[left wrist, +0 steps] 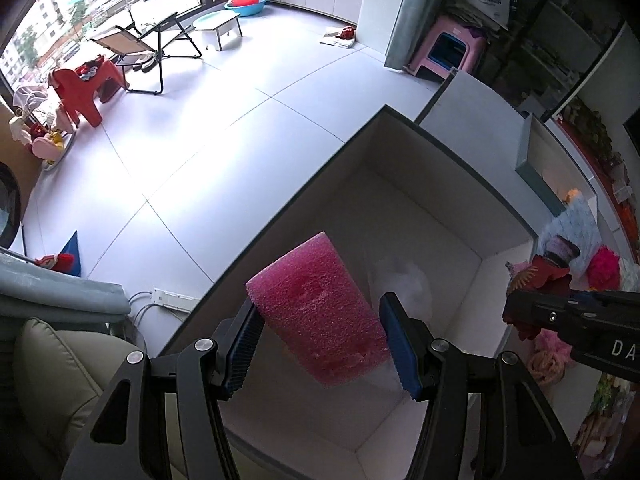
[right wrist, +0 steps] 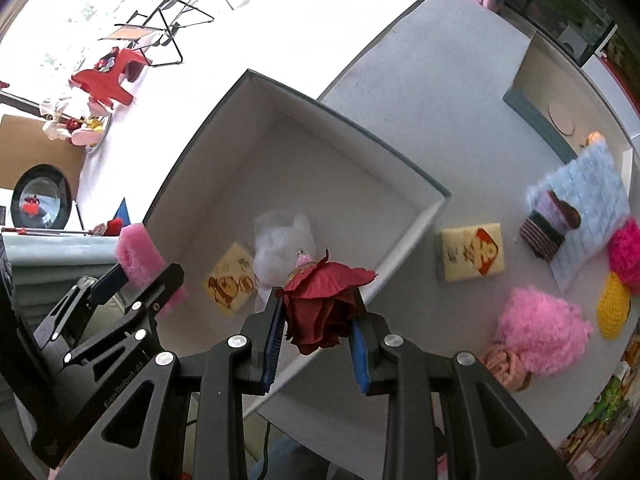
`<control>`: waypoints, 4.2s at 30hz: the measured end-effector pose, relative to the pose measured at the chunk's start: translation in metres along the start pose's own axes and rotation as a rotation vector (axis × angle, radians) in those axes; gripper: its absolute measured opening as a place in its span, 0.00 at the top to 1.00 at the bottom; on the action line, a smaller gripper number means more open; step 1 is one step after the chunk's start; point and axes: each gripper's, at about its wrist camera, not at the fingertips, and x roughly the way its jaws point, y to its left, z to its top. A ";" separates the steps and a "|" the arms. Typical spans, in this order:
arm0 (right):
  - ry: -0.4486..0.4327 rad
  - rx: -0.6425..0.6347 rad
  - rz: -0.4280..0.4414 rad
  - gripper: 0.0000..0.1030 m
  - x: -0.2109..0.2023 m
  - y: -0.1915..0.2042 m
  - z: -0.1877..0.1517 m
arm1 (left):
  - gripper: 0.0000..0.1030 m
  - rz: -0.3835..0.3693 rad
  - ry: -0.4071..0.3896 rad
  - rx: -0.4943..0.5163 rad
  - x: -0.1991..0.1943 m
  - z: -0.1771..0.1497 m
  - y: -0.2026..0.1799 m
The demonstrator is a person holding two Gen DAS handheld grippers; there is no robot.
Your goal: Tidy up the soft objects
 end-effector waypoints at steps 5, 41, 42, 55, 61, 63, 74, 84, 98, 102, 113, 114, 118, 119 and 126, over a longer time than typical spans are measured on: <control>0.013 0.017 0.010 0.69 0.008 0.000 0.013 | 0.41 0.010 0.005 0.012 0.008 0.006 -0.004; 0.051 0.024 0.010 0.20 0.039 0.000 0.026 | 0.05 0.033 0.096 0.027 0.034 -0.001 -0.008; 0.049 0.025 0.011 0.19 0.038 -0.001 0.025 | 0.03 0.037 0.097 0.034 0.035 -0.002 -0.009; -0.011 -0.019 0.014 0.00 0.019 0.008 0.015 | 0.01 0.056 0.123 0.060 0.020 -0.012 -0.015; -0.011 -0.035 0.026 0.00 0.011 0.010 0.007 | 0.01 0.079 0.121 0.067 0.010 -0.017 -0.013; -0.017 -0.042 0.030 0.00 0.008 0.011 0.004 | 0.01 0.097 0.124 0.072 0.007 -0.020 -0.014; -0.051 -0.033 0.027 0.00 -0.014 0.007 -0.016 | 0.01 0.089 0.110 0.078 -0.010 -0.033 -0.020; -0.013 0.030 0.103 0.00 -0.018 -0.014 -0.045 | 0.01 0.090 0.126 0.152 -0.020 -0.046 -0.042; -0.014 0.425 0.077 0.00 -0.012 -0.169 -0.151 | 0.01 -0.006 0.174 0.488 -0.020 -0.072 -0.167; 0.014 0.593 0.069 0.00 -0.003 -0.220 -0.200 | 0.01 -0.058 0.236 0.549 -0.008 -0.085 -0.208; 0.020 0.840 0.099 0.00 0.013 -0.276 -0.295 | 0.01 -0.118 0.344 0.528 0.060 -0.105 -0.303; 0.017 0.854 0.102 0.00 0.015 -0.280 -0.301 | 0.01 -0.104 0.335 0.540 0.065 -0.107 -0.310; -0.001 0.885 0.107 0.00 0.021 -0.283 -0.317 | 0.01 -0.078 0.358 0.547 0.088 -0.116 -0.326; 0.002 0.884 0.106 0.00 0.026 -0.282 -0.319 | 0.01 -0.071 0.372 0.542 0.094 -0.117 -0.329; 0.075 0.880 0.101 0.00 0.059 -0.274 -0.315 | 0.01 -0.034 0.415 0.473 0.122 -0.118 -0.334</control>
